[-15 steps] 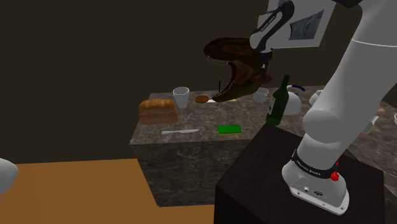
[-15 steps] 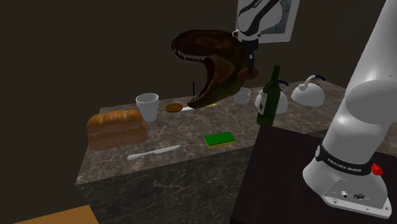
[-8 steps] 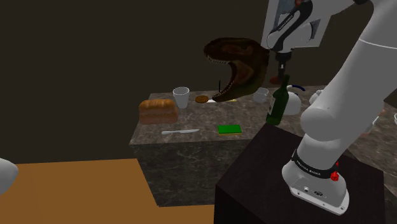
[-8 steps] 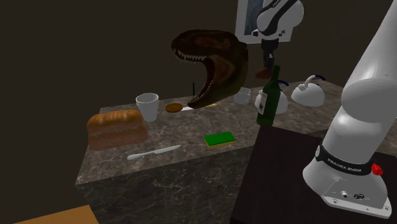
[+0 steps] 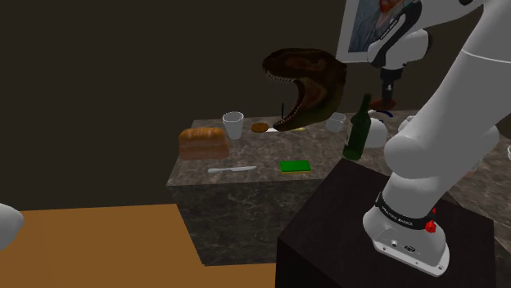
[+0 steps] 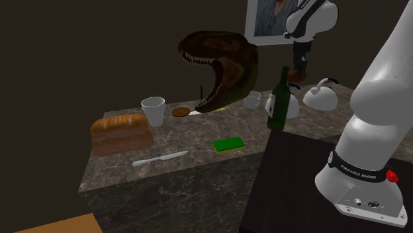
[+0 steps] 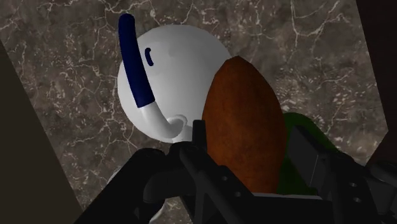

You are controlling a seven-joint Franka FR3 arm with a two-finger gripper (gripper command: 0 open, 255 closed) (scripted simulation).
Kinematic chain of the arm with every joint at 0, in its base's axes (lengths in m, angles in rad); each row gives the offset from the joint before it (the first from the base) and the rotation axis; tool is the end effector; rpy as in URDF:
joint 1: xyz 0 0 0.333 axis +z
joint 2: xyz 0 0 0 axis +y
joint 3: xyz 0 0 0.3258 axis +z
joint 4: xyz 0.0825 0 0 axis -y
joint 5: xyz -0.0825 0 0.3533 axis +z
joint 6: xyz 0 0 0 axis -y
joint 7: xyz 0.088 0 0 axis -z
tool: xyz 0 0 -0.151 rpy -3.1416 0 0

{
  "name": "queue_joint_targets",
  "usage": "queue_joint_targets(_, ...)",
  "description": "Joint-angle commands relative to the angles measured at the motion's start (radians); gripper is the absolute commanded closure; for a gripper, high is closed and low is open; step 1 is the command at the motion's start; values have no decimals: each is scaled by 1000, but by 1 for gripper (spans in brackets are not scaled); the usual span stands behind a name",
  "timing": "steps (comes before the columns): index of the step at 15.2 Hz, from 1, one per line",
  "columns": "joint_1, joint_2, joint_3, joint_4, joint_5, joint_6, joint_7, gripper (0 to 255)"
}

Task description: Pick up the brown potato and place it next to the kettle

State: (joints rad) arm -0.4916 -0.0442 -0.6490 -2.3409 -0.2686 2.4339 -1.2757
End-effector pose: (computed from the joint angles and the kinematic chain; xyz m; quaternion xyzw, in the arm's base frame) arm 0.1991 -0.4541 0.3479 0.9814 0.1619 -0.0520 0.0890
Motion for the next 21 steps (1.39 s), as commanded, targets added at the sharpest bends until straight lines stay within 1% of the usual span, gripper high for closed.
queue_joint_targets(1,-24,3,-29,13,14,0,-67,255)
queue_joint_targets(6,-82,51,-98,52,88,22,-243,255)
queue_joint_targets(9,-122,96,-131,89,157,30,-362,255)
queue_joint_targets(12,-174,154,-150,137,243,30,-489,255)
queue_joint_targets(16,-268,242,-149,219,365,16,-657,255)
queue_joint_targets(21,-414,362,-120,352,504,-26,-841,255)
